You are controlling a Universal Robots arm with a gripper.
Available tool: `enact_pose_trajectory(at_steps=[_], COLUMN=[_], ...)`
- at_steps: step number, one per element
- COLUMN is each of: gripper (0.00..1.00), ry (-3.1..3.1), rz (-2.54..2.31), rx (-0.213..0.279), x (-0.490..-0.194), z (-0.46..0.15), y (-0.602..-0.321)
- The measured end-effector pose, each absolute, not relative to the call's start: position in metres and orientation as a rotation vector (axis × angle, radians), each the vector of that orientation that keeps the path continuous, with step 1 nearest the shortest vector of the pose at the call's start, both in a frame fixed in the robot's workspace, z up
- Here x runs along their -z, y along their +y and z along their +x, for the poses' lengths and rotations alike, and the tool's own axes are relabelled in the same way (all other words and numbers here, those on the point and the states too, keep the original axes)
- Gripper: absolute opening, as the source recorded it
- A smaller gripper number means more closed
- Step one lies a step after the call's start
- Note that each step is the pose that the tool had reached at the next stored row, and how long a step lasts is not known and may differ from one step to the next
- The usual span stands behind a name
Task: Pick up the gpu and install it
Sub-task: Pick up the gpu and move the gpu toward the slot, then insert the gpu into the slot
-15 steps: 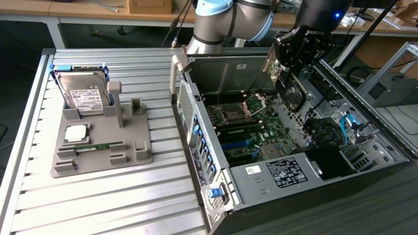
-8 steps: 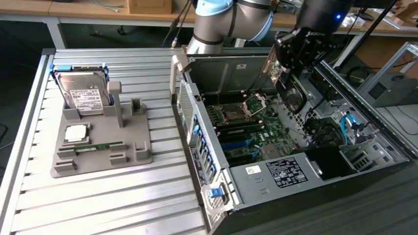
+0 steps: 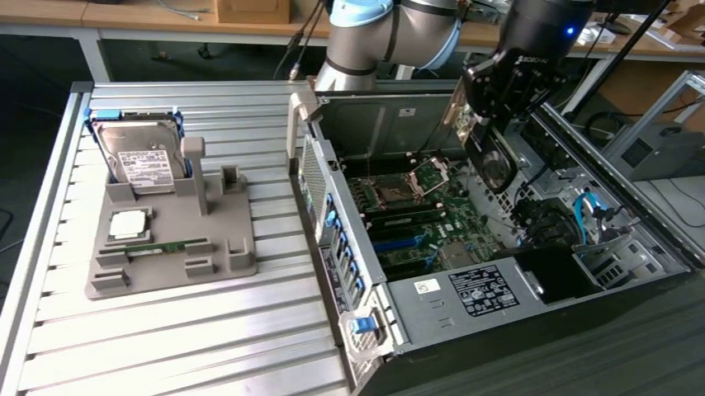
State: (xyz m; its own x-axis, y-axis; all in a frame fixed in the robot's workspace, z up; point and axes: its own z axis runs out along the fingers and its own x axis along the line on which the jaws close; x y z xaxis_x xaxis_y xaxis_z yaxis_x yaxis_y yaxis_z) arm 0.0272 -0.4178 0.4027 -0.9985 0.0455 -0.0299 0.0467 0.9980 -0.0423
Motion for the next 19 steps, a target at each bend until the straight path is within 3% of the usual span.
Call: enact_pose_trajectory(at_steps=[19], gripper=[0.27], ry=[3.111], rz=[-0.011], rx=[0.066], x=[-0.4023], z=[0.0272], y=[-0.4178])
